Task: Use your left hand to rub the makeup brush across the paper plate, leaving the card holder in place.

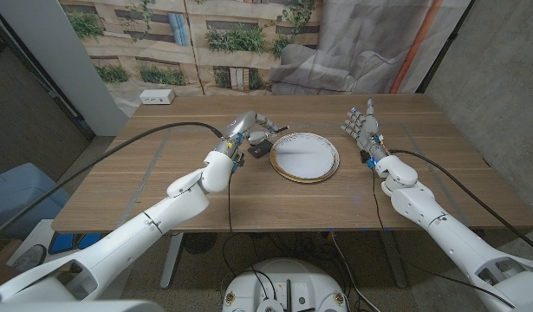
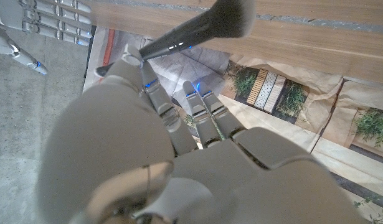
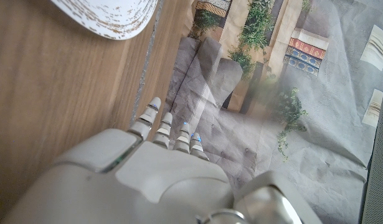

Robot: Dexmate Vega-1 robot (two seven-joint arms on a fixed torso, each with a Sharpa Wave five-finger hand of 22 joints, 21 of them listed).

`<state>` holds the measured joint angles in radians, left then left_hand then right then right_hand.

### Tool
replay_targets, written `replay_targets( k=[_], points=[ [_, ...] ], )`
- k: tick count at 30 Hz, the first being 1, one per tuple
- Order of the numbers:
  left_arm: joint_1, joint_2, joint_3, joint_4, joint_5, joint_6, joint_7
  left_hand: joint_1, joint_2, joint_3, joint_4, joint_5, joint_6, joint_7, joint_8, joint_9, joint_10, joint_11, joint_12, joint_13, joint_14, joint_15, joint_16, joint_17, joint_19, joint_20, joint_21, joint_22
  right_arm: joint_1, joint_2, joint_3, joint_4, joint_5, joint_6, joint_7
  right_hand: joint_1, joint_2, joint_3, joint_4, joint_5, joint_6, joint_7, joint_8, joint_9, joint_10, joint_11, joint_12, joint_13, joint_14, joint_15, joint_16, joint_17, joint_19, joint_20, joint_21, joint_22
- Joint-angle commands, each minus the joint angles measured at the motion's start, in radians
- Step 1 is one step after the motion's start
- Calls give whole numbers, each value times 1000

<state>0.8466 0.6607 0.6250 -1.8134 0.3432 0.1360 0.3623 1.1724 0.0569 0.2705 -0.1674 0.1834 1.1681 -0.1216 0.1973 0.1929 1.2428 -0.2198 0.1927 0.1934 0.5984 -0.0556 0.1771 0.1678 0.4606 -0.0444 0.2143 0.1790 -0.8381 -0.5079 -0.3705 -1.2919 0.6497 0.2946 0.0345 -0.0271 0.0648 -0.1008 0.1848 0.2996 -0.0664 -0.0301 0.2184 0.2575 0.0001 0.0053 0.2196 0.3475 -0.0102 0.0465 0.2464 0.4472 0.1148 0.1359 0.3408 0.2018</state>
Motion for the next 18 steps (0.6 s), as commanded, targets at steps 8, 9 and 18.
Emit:
replay_targets(
  k=[8,9,18],
  points=[
    [60,115,-59,-39,46,-20,-10,13,1,-6,-1,8,0,6,7,5,-1,-7,4,2,5,-153,5,0,1,-10,0,3,0,0,0,-1,0,1,0,6,100,-1,5,6,-7,1,5,3,-8,0,7,4,-1,8,4,3,1,6,6,6],
    [65,120,-64,-35,45,-25,-7,13,1,-6,-1,8,0,6,7,5,-1,-7,4,2,5,-153,5,0,1,-10,0,3,0,0,0,-1,0,1,-1,6,100,-1,5,6,-7,0,5,3,-8,0,7,4,0,9,4,3,1,6,6,6],
    [102,161,-101,1,26,-85,10,12,1,-8,0,8,-1,3,7,5,0,-7,5,2,7,-153,5,0,3,-13,0,3,0,0,0,-1,0,0,-1,6,100,-1,5,6,-9,0,5,3,-7,2,7,4,-1,8,4,3,1,7,6,6]
  ],
)
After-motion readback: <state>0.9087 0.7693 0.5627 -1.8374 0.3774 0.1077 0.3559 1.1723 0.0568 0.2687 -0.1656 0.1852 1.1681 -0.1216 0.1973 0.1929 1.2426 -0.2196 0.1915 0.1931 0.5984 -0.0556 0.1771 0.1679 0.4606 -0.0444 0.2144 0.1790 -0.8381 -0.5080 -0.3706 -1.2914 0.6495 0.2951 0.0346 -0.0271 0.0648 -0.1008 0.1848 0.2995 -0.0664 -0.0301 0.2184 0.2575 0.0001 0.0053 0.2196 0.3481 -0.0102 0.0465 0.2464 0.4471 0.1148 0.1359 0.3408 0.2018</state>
